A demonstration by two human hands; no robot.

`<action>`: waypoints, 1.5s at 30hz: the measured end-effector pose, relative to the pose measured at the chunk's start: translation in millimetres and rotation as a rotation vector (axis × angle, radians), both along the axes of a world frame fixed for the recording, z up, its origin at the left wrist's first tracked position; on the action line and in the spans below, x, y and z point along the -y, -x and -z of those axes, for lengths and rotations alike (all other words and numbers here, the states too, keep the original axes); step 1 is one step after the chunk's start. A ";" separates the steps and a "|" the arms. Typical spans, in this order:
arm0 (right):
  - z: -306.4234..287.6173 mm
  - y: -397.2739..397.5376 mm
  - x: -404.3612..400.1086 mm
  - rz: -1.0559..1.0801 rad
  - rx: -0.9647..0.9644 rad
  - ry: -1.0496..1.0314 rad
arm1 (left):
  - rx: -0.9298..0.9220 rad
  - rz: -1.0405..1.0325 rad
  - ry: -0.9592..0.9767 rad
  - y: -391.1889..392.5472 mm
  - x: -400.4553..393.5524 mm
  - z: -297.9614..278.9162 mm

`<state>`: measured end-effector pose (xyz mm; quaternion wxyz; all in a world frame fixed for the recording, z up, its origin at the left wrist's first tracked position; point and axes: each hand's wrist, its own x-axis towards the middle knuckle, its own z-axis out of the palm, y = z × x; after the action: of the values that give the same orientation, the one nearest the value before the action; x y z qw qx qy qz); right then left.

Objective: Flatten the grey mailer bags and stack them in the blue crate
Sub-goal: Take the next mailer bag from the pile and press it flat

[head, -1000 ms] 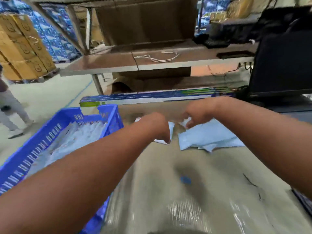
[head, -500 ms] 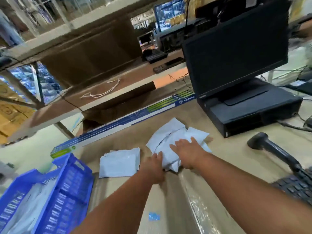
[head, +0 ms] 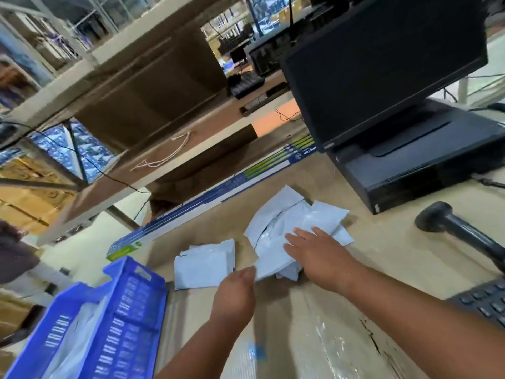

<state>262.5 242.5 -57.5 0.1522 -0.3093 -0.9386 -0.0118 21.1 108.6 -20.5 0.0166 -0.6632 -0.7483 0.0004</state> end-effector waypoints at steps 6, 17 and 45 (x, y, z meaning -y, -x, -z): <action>28.3 -15.5 95.5 -0.305 -0.069 -0.146 | 0.012 0.153 -0.045 13.4 117.2 25.7; 42.9 -16.3 176.7 -0.379 -0.047 0.088 | 0.057 0.177 -0.148 18.7 236.6 60.2; 27.1 146.7 250.5 -0.063 0.264 0.213 | 0.172 -0.134 -0.009 47.9 216.7 82.2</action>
<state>115.8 -8.0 -84.6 -0.0058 -0.2897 -0.9557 0.0521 -26.8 -108.0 -102.7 -0.0448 -0.6093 -0.7895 -0.0588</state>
